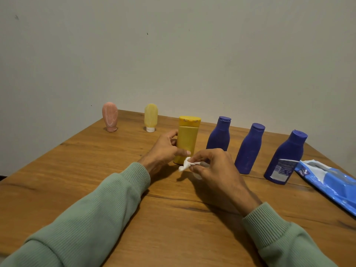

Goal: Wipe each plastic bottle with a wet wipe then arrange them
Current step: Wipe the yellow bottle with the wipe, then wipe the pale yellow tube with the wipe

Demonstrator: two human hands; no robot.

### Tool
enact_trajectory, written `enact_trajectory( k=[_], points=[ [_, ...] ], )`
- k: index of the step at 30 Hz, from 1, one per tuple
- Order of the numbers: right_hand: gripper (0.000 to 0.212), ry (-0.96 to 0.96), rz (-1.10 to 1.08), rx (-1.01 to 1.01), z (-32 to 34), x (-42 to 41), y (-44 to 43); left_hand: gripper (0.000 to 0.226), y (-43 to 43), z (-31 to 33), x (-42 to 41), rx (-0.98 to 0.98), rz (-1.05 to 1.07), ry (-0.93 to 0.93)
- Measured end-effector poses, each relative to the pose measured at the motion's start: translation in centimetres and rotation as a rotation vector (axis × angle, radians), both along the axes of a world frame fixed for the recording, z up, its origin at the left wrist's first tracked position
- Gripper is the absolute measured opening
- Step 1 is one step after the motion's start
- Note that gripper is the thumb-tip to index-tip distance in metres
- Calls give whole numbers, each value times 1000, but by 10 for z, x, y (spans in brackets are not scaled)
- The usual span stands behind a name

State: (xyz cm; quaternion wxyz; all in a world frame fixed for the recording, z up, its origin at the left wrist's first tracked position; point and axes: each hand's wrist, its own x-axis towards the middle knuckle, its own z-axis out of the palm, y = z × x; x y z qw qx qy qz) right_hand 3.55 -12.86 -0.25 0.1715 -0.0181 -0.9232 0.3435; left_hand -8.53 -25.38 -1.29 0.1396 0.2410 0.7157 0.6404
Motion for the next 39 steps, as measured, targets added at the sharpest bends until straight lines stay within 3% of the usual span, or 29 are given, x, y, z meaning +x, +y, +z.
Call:
enact_trajectory(
  k=[19,24,28,39],
  points=[
    [19,5,12,6,0,-2,-8,64,-6,-2,-5,41,21,-55],
    [20,58,88,-32,1,-12,-34,63,-25,-3,-18,131,140,-98],
    [19,86,148,-61,0,-27,-59,48,-45,-5,-33,156,297,-73],
    [16,84,-37,-348,-11,-95,-96,50,-58,-9,-88,23,423,40]
  ],
)
